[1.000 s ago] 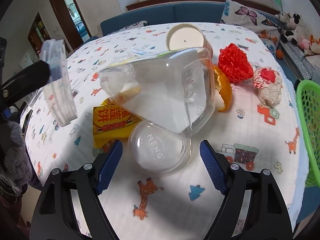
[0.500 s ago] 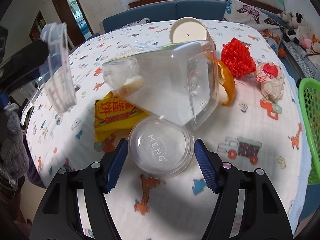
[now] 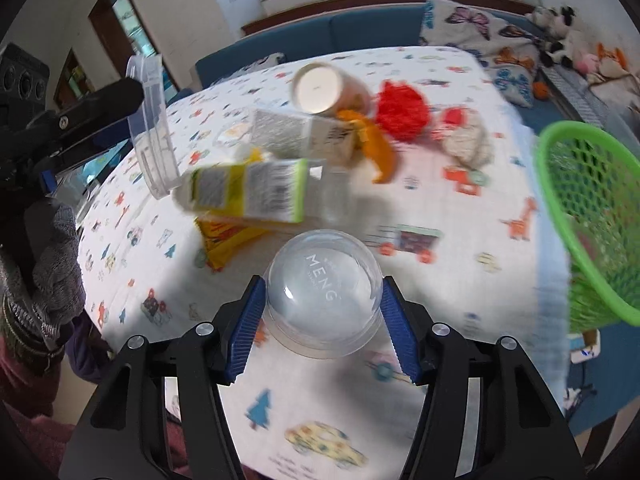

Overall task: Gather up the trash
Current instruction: 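Grasp the clear round MENG lid with the right gripper while the left holds the container, then carry the lid into the green basket and release it with the right while the left carries the container, then lower the clear container into the green basket and open the left gripper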

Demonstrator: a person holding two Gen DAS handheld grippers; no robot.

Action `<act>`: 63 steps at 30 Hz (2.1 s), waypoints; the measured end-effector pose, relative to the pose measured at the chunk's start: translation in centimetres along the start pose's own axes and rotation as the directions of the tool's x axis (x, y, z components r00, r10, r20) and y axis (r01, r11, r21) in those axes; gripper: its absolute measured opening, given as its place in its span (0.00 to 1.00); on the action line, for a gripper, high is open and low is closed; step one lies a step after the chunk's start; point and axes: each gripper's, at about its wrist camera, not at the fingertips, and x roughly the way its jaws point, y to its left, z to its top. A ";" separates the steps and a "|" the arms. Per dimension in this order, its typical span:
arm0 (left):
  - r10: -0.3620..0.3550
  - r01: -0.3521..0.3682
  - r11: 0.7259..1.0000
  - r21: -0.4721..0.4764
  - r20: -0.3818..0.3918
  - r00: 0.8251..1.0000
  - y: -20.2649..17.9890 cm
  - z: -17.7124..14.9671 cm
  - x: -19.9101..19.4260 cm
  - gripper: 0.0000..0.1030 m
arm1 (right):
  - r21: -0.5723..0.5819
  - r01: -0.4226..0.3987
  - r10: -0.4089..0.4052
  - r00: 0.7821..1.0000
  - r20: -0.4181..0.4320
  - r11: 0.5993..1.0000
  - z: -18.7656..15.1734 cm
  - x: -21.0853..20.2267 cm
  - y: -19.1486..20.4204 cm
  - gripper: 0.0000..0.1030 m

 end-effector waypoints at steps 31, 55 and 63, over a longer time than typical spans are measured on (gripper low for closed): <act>-0.128 0.136 0.987 0.091 -0.084 0.988 -9.0 3.8 7.2 0.86 | 0.343 0.282 -0.329 0.940 0.086 0.896 1.1 -9.6 -20.7 0.58; -0.171 0.204 0.961 0.188 -0.175 0.970 -18.0 7.4 15.5 0.86 | 0.408 0.236 -0.310 0.943 0.123 0.882 -1.1 -11.0 -23.7 0.70; -0.183 0.227 0.963 0.144 -0.265 0.947 -19.8 7.4 20.7 0.87 | 0.398 0.251 -0.327 0.935 0.136 0.882 -2.2 -12.1 -23.5 0.72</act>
